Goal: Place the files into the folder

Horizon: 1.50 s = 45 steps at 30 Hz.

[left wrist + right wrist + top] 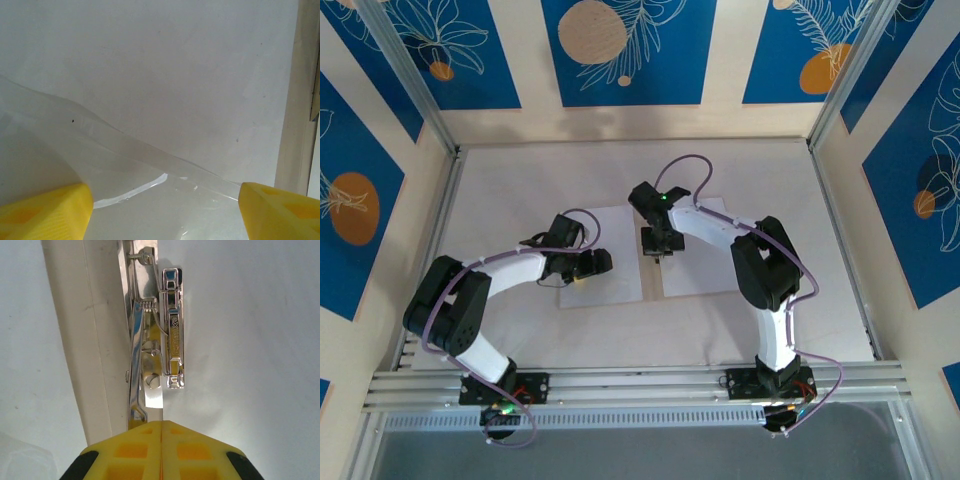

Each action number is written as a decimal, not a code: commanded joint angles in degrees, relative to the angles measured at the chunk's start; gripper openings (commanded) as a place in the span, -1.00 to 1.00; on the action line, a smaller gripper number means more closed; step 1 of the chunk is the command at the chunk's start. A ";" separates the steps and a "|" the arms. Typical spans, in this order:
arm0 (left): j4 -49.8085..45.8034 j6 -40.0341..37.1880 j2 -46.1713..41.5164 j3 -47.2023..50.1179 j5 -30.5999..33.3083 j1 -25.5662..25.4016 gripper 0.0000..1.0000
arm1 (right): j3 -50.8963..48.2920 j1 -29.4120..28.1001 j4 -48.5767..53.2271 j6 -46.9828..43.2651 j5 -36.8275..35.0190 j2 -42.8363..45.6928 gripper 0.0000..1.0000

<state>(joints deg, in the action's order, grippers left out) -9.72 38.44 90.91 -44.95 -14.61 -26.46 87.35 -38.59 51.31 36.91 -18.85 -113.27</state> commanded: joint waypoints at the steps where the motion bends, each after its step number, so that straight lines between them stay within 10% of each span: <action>1: -4.85 -1.23 2.32 0.04 -1.30 0.35 0.57 | 1.40 0.00 2.61 -0.61 2.06 2.28 -0.80; 45: -3.03 0.06 2.06 1.62 -1.89 0.36 0.57 | 0.48 0.73 0.40 2.82 5.23 2.32 -0.46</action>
<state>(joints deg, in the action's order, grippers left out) -10.00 38.50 91.35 -45.36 -15.00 -26.37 87.64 -38.11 51.44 38.72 -13.04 -110.39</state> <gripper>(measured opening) 0.784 0.270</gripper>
